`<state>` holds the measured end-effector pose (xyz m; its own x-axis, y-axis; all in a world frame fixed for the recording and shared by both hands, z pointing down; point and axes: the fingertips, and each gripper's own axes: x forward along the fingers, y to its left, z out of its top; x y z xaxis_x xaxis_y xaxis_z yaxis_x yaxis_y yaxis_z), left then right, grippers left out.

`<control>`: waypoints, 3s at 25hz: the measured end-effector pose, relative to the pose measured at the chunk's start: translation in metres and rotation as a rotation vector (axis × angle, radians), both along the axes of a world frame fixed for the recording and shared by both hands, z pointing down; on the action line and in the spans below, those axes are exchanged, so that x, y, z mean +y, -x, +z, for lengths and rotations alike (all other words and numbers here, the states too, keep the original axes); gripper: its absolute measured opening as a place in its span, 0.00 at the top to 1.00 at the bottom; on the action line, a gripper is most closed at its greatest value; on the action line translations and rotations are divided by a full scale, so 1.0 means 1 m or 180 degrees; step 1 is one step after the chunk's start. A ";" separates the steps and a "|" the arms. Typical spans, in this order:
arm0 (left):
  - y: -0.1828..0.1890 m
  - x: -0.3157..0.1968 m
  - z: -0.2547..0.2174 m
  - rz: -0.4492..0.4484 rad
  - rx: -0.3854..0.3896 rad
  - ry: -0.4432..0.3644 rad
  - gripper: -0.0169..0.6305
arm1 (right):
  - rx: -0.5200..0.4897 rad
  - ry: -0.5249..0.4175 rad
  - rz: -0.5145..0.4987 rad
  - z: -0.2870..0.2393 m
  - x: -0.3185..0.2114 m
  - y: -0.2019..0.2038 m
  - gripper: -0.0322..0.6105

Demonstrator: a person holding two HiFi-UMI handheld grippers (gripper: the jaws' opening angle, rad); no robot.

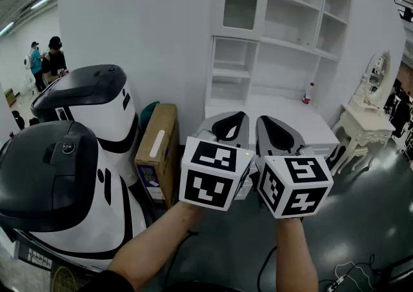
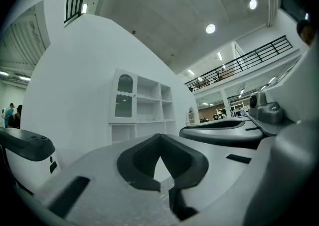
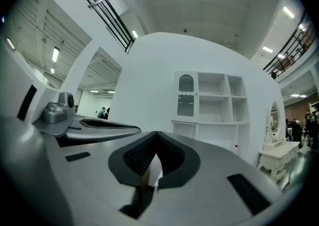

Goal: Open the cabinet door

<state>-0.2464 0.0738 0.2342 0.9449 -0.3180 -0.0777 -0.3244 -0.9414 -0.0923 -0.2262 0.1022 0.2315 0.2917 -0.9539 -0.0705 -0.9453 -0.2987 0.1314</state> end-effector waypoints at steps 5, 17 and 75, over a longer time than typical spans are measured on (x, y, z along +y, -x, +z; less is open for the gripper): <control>0.002 -0.009 0.003 0.0026 0.0005 0.0029 0.97 | 0.0001 -0.0023 0.0013 0.001 -0.008 0.002 0.92; -0.016 -0.025 0.006 0.0031 -0.0021 0.0030 0.97 | -0.0008 -0.0010 0.0003 0.005 -0.026 -0.017 0.92; -0.386 -0.270 -0.014 -0.0528 -0.0038 -0.0124 0.97 | 0.0082 -0.0112 -0.0723 -0.014 -0.274 -0.380 0.92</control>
